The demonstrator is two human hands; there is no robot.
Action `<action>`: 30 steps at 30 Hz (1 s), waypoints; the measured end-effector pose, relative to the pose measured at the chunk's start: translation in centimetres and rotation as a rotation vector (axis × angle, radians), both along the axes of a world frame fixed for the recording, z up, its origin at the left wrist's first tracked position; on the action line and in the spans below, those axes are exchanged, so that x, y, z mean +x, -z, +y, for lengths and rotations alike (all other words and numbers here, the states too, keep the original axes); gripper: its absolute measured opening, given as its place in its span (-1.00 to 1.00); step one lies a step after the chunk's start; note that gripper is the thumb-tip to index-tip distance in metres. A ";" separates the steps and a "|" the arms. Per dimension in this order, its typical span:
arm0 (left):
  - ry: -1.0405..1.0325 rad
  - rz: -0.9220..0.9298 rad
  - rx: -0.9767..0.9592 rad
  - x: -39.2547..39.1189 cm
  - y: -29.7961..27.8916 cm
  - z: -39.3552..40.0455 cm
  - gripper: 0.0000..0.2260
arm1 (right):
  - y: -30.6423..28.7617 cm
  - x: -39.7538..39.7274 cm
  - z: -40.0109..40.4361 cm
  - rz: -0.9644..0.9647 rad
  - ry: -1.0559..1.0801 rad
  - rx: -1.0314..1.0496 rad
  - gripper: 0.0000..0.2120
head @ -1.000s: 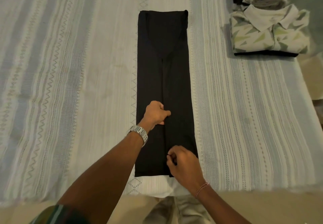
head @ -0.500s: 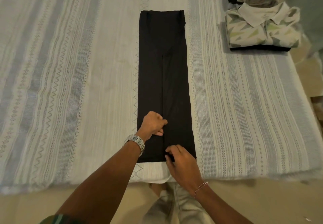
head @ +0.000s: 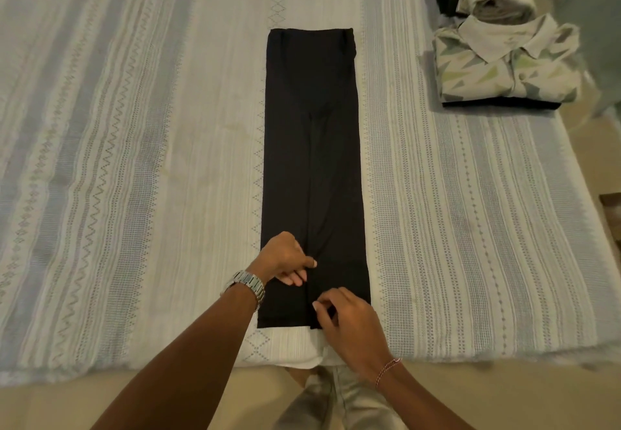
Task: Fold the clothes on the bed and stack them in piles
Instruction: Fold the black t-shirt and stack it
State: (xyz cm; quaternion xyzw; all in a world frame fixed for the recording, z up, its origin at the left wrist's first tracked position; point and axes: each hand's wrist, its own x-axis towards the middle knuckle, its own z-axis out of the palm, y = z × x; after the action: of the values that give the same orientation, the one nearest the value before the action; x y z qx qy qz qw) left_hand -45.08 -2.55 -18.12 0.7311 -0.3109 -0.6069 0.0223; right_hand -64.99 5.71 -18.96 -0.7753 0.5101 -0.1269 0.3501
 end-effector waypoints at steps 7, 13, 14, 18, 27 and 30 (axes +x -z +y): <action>0.217 -0.472 -0.311 1.2 -1.7 -6.0 -0.71 | 0.1 -0.3 -9.0 -0.046 0.129 0.023 -0.93; 0.104 -0.512 -0.513 0.7 -2.7 -12.4 -0.79 | -0.1 0.8 -18.9 -0.085 0.172 0.000 -0.94; 0.096 -0.519 -0.542 0.7 -2.6 -13.5 -0.80 | -0.2 1.0 -20.5 -0.087 0.172 -0.005 -0.93; 0.037 -0.550 -0.619 0.9 -2.2 -17.8 -0.84 | -0.4 1.7 -26.6 -0.098 0.145 -0.005 -0.91; -0.081 -0.460 -0.790 1.8 -0.7 -27.0 -0.87 | 0.8 4.3 -39.6 -0.026 0.094 0.037 -0.72; -0.144 -0.414 -0.798 2.5 0.0 -30.4 -0.81 | 1.1 5.5 -43.1 -0.077 0.126 0.097 -0.73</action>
State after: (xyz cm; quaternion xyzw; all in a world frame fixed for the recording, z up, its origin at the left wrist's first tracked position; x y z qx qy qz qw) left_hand -42.56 -32.95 -18.09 0.7912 -0.4665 -0.2775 0.2817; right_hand -59.50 -37.44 -20.05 -0.7183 0.5497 -0.1537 0.3977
